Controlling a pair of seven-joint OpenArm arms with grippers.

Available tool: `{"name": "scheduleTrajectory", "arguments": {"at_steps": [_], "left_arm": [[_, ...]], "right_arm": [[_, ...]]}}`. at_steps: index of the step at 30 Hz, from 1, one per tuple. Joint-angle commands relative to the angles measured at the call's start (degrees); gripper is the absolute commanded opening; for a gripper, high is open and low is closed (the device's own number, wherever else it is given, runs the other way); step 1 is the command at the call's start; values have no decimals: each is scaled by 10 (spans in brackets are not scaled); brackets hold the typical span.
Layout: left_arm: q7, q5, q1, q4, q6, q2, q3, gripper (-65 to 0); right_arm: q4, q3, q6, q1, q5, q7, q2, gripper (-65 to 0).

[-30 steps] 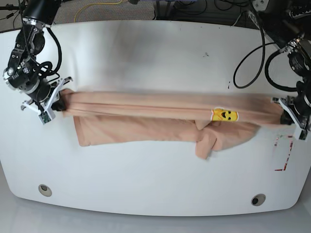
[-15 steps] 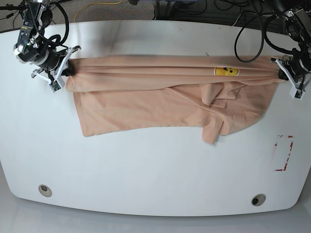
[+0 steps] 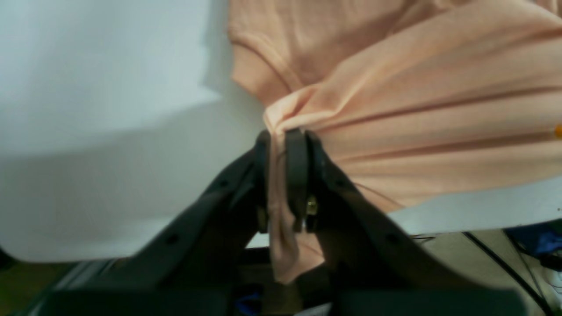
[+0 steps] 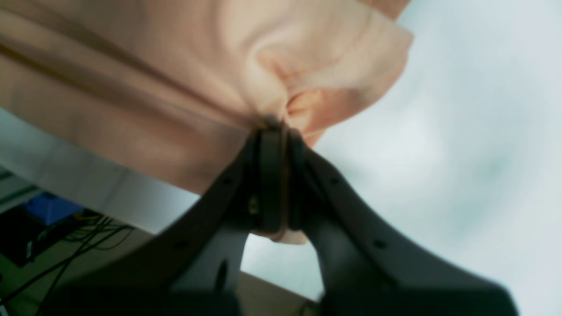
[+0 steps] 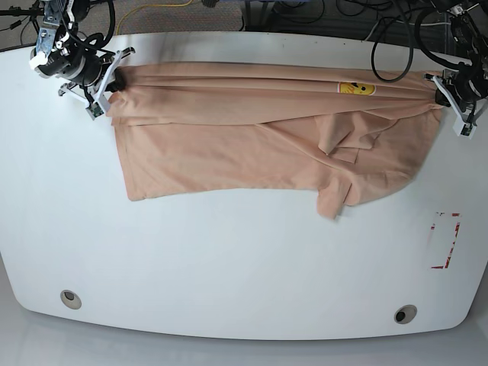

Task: Fold the T-shirt properly
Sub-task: 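Pull the held shirt edge taut and open both grippers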

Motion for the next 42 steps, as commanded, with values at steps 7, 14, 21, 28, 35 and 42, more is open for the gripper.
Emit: {"name": "scheduleTrajectory", "arguments": {"at_steps": [7, 14, 21, 28, 35, 42], "left_arm": [[-4, 16, 6, -27, 0, -40, -5, -625], [-2, 16, 6, -26, 0, -42, -5, -446], [-1, 12, 5, -23, 0, -42, -4, -290], [24, -9, -14, 37, 0, -40, -4, -289], [61, -90, -42, 119, 0, -40, -10, -289], [61, -121, -40, 125, 0, -38, -4, -292]], "right_arm": [[6, 5, -6, -14, -12, 2, 3, -650], [11, 4, -6, -14, -12, -1, 1, -563], [45, 4, -6, -18, -9, -2, -2, -230], [109, 8, -6, -25, -8, -2, -24, -119], [109, 9, -6, -15, -7, 1, -27, -119], [108, 8, -6, 30, -7, 1, -63, -141]]}}
